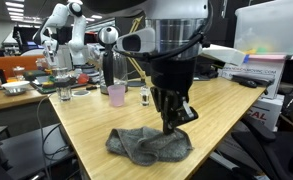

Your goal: Fold the towel

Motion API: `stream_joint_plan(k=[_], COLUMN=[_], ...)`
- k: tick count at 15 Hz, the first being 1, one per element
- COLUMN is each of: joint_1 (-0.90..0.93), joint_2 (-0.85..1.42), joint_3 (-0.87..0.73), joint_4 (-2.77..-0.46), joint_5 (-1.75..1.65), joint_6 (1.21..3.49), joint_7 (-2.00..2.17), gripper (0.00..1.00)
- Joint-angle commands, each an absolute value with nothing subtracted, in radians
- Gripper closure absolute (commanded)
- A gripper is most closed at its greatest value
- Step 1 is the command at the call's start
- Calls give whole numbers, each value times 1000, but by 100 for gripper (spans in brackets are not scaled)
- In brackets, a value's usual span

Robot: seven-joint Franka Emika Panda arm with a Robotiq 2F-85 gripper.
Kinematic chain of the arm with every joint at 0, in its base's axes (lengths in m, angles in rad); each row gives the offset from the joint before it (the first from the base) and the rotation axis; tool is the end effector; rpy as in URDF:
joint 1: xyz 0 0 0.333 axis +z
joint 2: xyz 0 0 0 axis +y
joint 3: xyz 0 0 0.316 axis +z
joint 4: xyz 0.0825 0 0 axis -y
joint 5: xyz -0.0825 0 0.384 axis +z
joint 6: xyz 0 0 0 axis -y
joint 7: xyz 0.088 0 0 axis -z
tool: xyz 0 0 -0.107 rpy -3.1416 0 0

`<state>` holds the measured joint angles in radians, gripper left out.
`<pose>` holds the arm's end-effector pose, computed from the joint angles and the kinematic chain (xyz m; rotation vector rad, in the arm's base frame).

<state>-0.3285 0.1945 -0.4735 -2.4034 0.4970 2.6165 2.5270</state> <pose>0.3378 -0.3702 0.2462 0.8867 2.8506 0.1381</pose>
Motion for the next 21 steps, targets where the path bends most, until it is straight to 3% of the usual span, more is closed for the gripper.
stream_joint_plan(k=[1,3,5,8,15,16,17,21], joint_1=[-382,-404,-421,-437,-430,-428,-427,-427], joint_2=[218,236,268,335,454,452,445,407], joint_3=[-454,-456,-456,-442,-396,-398,-400,-402], joint_4=[-2364,-2339,-2311,-2268,-2175,-2170,-2167,-2164], joint_5=[520,523,525,534,520,518,519,532], joint_6=[2618,2614,2612,2588,2554,2569,2582,2643], joint_7=[2512,2515,2520,2522,2533,2532,2533,2530], gripper=[100,99,91,87,89,85,68,41])
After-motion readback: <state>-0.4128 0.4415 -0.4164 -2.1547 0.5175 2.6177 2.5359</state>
